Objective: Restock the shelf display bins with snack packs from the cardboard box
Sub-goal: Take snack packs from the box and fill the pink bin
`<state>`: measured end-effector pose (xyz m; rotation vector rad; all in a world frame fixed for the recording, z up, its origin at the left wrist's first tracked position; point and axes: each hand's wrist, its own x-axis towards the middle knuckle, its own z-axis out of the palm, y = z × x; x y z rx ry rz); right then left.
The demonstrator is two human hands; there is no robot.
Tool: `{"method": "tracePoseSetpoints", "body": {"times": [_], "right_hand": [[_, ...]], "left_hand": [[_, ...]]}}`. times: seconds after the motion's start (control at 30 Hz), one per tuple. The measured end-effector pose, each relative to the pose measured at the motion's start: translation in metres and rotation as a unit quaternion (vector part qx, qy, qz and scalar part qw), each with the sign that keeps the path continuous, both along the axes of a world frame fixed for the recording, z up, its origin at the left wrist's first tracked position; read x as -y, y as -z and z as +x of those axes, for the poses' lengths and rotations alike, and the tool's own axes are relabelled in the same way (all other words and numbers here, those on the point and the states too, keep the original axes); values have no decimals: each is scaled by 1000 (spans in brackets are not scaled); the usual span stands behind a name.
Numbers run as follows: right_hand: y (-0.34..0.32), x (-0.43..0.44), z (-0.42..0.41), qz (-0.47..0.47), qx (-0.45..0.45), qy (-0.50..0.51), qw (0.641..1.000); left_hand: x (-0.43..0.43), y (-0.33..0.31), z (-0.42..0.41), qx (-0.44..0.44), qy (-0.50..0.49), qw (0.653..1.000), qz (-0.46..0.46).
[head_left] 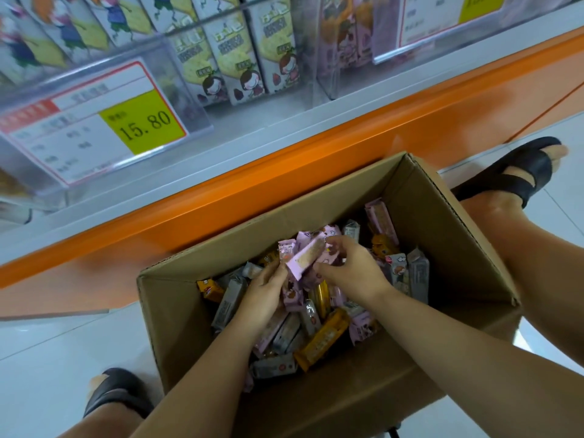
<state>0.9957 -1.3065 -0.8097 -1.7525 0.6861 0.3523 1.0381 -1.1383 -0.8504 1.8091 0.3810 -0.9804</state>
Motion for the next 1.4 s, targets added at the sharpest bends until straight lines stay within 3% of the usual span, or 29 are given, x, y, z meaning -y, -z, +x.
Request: {"method": "tracePoseSetpoints", "body": {"times": [0.17,0.3,0.43,0.7,1.13,1.4], "right_hand": [[6,-3,7,14,6,96,995],[6,1,12,-9,7,112,994],[8,-3,9,6,-18,87,996],[15,-7,6,88,-95,102,986],[16,-8,6,117,-117,99,981],[16,-10,5,127,-111,96,981]], "left_hand": [[0,-8,4,-26,21,999,-2],[-12,-3,11,-1,63,996,67],[-26,-2,4,6,219,961,169],[-29,-6,-4,-37,303,948,94],[-29,7,-17,22,397,896,196],[-26,2,-10,23,382,908,171]]}}
